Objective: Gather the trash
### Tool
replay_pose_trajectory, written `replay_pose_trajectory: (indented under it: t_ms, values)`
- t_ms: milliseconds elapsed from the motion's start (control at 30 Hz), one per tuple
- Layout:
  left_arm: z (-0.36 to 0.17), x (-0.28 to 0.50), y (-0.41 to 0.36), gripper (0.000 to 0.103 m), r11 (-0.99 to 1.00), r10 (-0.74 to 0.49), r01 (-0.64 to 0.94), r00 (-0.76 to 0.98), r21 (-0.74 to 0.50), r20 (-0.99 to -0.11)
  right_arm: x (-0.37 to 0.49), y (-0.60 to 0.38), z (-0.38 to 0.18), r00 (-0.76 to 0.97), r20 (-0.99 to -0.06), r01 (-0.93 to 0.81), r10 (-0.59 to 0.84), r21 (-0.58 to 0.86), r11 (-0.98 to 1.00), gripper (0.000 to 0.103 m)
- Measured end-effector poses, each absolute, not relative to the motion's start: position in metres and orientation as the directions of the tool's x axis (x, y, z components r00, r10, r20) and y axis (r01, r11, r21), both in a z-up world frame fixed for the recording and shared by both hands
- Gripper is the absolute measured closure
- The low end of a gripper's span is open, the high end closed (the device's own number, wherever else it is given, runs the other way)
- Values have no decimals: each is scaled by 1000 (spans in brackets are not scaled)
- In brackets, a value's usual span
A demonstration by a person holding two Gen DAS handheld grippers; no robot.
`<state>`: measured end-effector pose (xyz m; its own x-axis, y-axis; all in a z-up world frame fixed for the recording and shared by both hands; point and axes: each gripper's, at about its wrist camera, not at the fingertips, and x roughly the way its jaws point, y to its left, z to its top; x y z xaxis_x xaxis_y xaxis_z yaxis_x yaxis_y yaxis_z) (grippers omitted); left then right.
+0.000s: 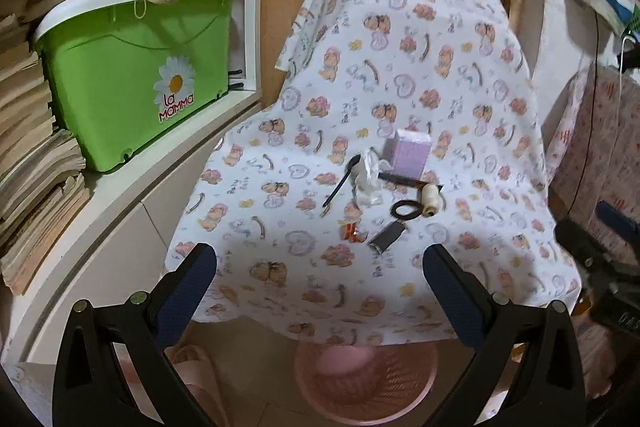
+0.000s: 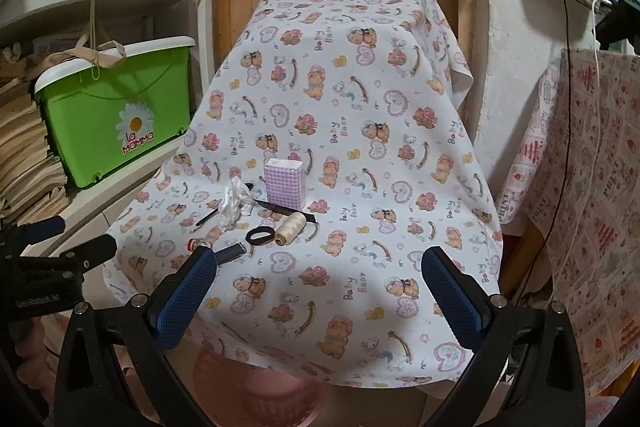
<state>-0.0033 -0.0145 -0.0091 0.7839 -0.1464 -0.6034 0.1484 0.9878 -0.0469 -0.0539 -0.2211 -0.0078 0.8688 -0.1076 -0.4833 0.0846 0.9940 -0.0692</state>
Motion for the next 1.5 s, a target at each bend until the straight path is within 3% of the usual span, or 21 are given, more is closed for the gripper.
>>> replay_pose_trajectory:
  t_ms: [467,633,767,933,1033,1067,1367,1500]
  values:
    - [-23,5,-23,2,988,-87,148,768,44,-635,-47,-217,-16,832,-550,16,-64,-92,996,0]
    - [-33,17,-32,12,980,-84,182,743,80,-664,-44,-222,-19,825,-564,12,-45,-63,998,1]
    - [-24,52,-40,14,961,-163,273,701,50,-695,-30,-222,-15,832,-550,-3,-73,-137,991,9]
    - [-20,102,-36,30,962,-196,273,600,-32,-776,7,-235,4,810,-585,-29,-31,-93,995,20]
    - [-24,122,-31,46,960,-242,253,542,-118,-805,27,-242,12,804,-594,-31,-14,-67,997,26]
    - [-28,126,-29,46,959,-259,239,528,-151,-809,35,-244,12,801,-599,-29,-18,-68,997,30]
    - [-73,143,-35,61,935,-354,163,381,-315,-854,69,-267,-33,717,-697,43,-9,32,999,35]
    - [-80,148,-40,75,933,-360,149,351,-328,-864,79,-275,-40,700,-714,63,18,86,994,35]
